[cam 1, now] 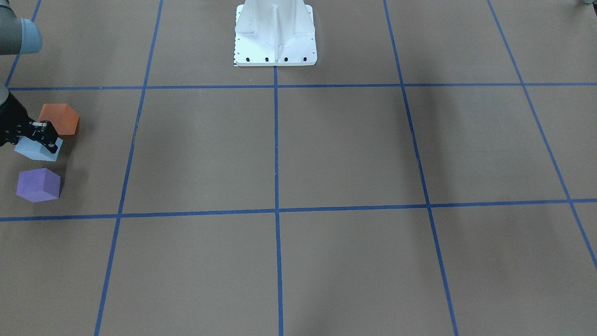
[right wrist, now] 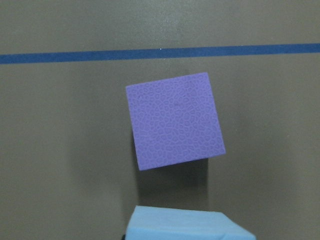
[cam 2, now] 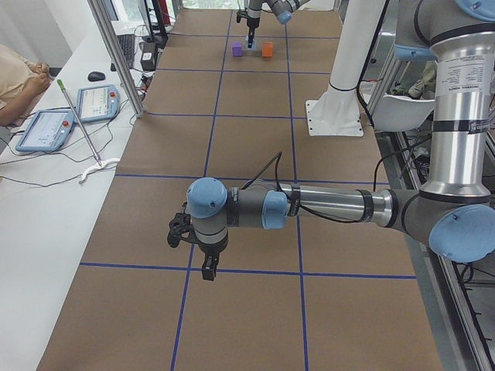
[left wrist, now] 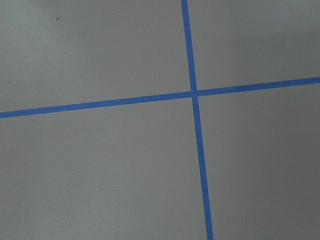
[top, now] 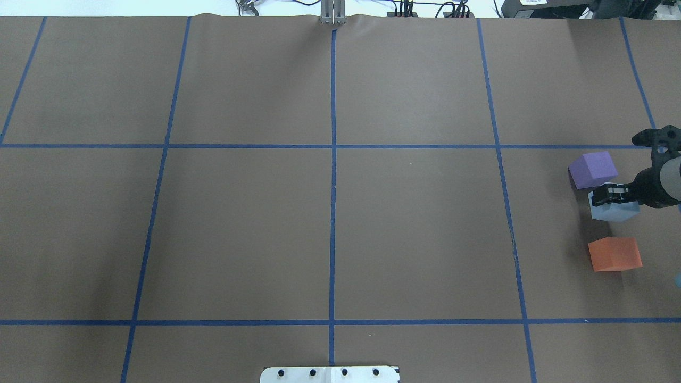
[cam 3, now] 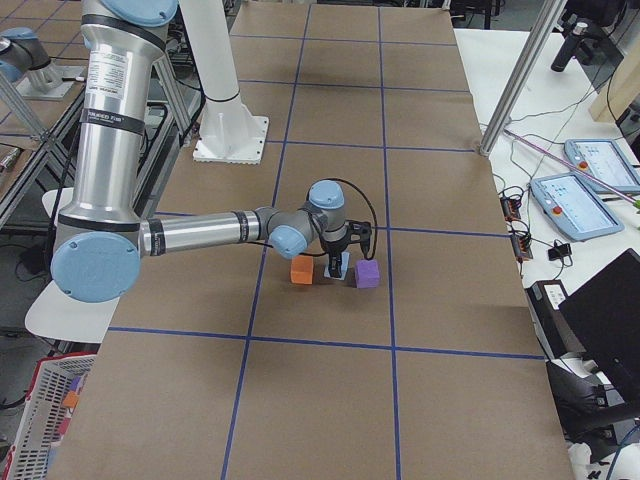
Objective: Place blue block between orange and purple blocks
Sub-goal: 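Lower the light blue cube between the purple and orange cubes, open right gripper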
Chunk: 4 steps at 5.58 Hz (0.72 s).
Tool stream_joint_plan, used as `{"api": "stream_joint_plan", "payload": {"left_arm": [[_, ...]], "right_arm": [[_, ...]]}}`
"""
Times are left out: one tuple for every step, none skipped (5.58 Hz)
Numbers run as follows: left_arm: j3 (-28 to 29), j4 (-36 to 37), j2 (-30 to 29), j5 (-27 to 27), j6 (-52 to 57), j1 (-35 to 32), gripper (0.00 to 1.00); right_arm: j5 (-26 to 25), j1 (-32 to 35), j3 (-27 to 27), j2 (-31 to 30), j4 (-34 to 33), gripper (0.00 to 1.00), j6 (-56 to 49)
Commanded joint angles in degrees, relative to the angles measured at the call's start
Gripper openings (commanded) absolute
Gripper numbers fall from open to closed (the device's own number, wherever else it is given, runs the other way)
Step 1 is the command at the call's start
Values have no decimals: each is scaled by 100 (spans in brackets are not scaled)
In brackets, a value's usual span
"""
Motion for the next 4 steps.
{"api": "stream_joint_plan", "payload": {"left_arm": [[4,0,-2,0,0,0,100],[-4,0,-2,0,0,0,100],[-4,0,-11,0,0,0,100],[-4,0,-11,0,0,17,100]], "right_arm": [[-300,-178,-251,179,9,45,-78],[-327,-231,-234,144,62,47,-105],[-327,-284,-208,144,88,56,-106],[-319,-311,-181,135,88,100,-106]]}}
